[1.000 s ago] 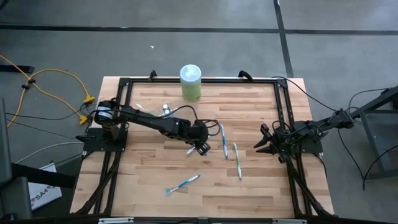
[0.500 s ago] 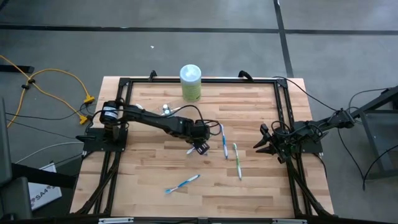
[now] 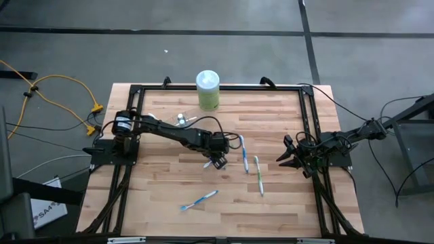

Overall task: Pick & Place toothbrushing station
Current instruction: Put the green toothbrush into the transparent organizer

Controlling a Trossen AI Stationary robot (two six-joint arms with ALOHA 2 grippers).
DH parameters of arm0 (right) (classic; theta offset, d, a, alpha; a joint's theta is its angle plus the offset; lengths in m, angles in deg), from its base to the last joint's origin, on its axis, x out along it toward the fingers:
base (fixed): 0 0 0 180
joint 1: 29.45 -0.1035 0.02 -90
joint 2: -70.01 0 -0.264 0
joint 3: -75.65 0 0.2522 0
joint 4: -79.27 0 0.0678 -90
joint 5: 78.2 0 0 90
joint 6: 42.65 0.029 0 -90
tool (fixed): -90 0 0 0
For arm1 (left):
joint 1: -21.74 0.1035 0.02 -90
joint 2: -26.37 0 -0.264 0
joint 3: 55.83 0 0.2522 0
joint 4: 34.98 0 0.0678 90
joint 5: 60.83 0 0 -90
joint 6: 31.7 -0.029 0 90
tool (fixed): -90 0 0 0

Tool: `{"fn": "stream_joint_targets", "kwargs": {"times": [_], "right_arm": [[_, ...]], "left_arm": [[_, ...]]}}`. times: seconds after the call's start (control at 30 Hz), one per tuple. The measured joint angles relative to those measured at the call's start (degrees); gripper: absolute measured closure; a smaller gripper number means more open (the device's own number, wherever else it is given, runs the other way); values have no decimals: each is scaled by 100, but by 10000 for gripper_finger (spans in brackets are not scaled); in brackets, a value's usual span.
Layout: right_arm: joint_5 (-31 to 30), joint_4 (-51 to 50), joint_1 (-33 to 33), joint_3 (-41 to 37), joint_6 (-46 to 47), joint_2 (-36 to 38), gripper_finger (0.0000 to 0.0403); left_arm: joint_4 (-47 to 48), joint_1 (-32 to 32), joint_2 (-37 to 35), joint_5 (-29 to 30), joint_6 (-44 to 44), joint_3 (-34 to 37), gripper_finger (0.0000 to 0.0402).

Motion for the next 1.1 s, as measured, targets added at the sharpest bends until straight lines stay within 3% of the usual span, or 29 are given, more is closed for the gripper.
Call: {"fn": "stream_joint_targets", "kwargs": {"times": [1.1], "right_arm": [[0,2,2,-1,0,-46,319]], "left_arm": [[-361,-133,389,1,-276,-9,268]]}}
